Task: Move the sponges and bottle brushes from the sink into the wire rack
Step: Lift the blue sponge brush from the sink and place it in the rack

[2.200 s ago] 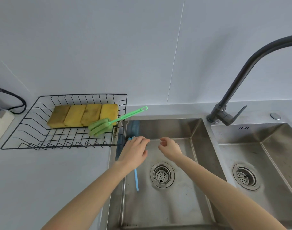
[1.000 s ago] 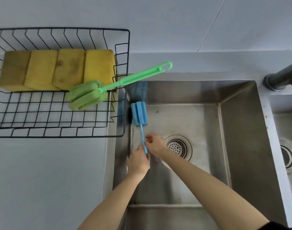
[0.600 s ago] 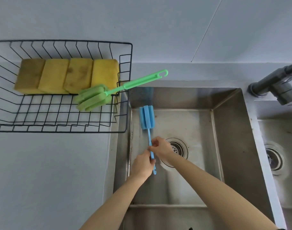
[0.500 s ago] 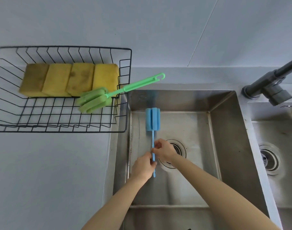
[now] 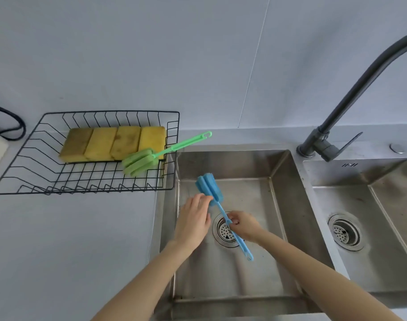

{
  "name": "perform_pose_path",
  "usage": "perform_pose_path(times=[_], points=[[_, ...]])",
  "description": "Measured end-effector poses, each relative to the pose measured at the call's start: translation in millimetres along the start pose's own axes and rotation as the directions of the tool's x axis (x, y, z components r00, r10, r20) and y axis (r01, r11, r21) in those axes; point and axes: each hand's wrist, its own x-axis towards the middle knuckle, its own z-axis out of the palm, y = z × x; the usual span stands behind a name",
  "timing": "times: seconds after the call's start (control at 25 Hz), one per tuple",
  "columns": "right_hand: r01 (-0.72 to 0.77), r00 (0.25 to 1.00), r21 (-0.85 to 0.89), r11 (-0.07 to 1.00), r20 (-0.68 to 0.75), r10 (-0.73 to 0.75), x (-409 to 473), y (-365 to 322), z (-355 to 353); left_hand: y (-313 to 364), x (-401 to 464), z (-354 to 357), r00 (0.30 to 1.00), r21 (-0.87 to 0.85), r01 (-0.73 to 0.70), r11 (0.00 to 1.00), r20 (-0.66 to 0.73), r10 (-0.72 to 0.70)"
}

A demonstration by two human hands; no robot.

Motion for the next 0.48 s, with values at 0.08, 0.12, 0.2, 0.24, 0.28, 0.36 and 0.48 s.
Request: perform_pose_path(times=[0.08,0.12,0.2,0.24,0.28,0.36,0.48], points=[[0.06,0.998,-0.079,0.995,-0.026,-0.062,-10,0,-8,3,1,-15,0.99,0.088,-0.089,0.992,-0.105,0.098],[0.085,0.996,-0.109,0.99,-0.029,-0.088,-15,-1,-13,3,0,-21,0.982,0.159,-0.126,0.979,-0.119,0.146],[0.13,0.99,-0.162,0.978,-0.029,-0.136,-25,-5,-22,2,-2,-30,0.974,0.283,-0.182,0.942,-0.077,0.212],[0.156,0.986,-0.197,0.968,-0.029,-0.165,-30,-7,-27,3,-4,-35,0.973,0.324,-0.196,0.926,-0.054,0.225],[0.186,0.98,-0.233,0.954,-0.028,-0.198,-34,-9,-31,3,-6,-41,0.971,0.35,-0.207,0.914,-0.039,0.235],[0.243,0.964,-0.283,0.928,-0.033,-0.262,-43,-15,-40,3,-11,-52,0.965,0.355,-0.217,0.909,-0.059,0.254],[0.304,0.94,-0.23,0.924,-0.083,-0.33,-56,-28,-58,-2,-17,-68,0.953,0.313,-0.213,0.926,-0.14,0.267]])
